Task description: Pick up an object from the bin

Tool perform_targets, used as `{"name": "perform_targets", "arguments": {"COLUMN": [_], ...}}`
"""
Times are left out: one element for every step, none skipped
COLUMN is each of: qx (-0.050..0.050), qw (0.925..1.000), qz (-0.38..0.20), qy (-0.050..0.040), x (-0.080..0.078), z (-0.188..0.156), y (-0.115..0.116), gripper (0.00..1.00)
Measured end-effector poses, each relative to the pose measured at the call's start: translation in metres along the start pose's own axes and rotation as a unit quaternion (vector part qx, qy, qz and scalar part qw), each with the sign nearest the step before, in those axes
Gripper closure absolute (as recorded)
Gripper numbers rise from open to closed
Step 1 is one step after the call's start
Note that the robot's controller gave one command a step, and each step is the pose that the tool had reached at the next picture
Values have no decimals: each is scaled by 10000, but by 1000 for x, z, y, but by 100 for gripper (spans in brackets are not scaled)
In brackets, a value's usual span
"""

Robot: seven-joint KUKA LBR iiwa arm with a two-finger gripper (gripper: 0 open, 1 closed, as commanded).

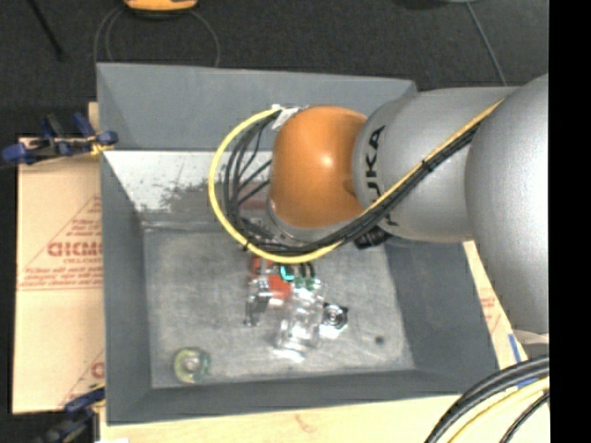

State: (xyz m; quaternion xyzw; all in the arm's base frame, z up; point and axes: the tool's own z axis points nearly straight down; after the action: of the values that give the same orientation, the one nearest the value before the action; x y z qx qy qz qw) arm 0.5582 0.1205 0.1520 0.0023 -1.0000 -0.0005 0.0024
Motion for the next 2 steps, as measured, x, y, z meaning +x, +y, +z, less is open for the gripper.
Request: {"name": "perform_targets", "arguments": {"qx": [-6,12], "qw": [9806,9186], "qz": [-1959,-3952], "qy": [-61,-89], "x": [-39,-68], "z": [78,77], "y": [-55,-87], "gripper": [0,0]}}
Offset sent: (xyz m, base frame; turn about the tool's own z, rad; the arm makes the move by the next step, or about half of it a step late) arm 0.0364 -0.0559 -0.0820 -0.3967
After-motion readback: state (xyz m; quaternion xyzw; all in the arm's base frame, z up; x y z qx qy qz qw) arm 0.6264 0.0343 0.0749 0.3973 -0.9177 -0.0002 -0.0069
